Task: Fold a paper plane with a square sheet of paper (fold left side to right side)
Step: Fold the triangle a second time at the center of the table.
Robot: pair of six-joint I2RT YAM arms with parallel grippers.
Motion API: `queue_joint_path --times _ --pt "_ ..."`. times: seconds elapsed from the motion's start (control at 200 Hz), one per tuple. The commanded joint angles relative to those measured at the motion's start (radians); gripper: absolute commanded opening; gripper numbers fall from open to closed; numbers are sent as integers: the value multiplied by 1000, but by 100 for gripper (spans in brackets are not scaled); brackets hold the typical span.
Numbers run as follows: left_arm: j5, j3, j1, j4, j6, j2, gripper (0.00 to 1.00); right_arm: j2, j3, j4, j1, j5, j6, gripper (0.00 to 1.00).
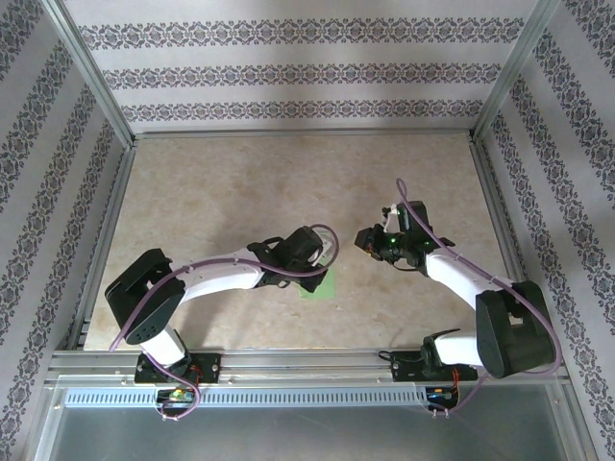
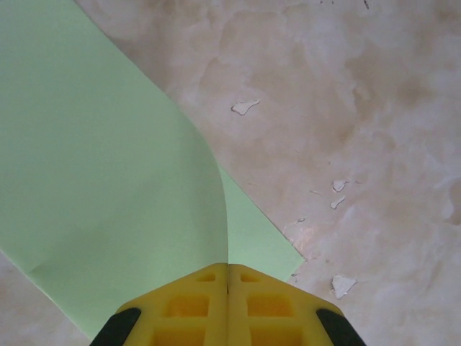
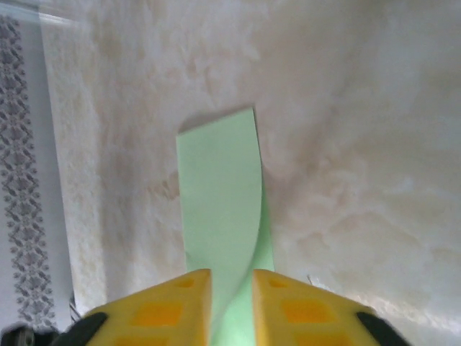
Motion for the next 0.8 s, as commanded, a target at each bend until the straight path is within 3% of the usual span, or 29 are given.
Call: queue_joint_path --times 0.0,0.13,0.41,0.795 --pt "151 -53 43 125 -137 -31 2 -20 -46 -15 48 -61 -29 11" --pt "213 -109 84 193 -215 -32 2 -22 -93 18 145 -40 11 0" --pt "267 -176 123 307 -303 -28 2 39 -119 60 309 28 96 0" --pt "285 -196 145 334 -347 -2 5 128 -96 107 391 84 133 0"
